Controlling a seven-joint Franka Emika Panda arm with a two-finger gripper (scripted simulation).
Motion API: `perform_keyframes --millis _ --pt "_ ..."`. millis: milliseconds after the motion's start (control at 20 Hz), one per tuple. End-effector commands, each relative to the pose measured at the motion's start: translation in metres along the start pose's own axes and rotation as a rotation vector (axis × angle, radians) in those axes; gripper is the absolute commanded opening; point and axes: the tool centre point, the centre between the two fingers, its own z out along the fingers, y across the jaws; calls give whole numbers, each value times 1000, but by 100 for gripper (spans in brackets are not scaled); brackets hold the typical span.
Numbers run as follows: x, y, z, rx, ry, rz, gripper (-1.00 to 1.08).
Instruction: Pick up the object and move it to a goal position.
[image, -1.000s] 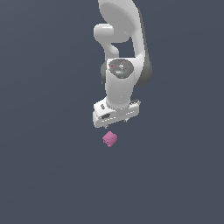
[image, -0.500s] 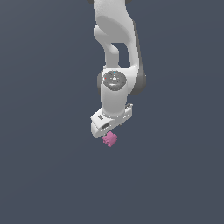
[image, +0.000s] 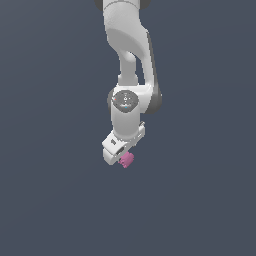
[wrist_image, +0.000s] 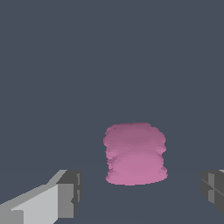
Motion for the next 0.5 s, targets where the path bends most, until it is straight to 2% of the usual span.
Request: perform_keyframes --millis 0,450 --pt "0 2 4 0 3 -29 100" --pt "-1 4 8 1 4 -56 100"
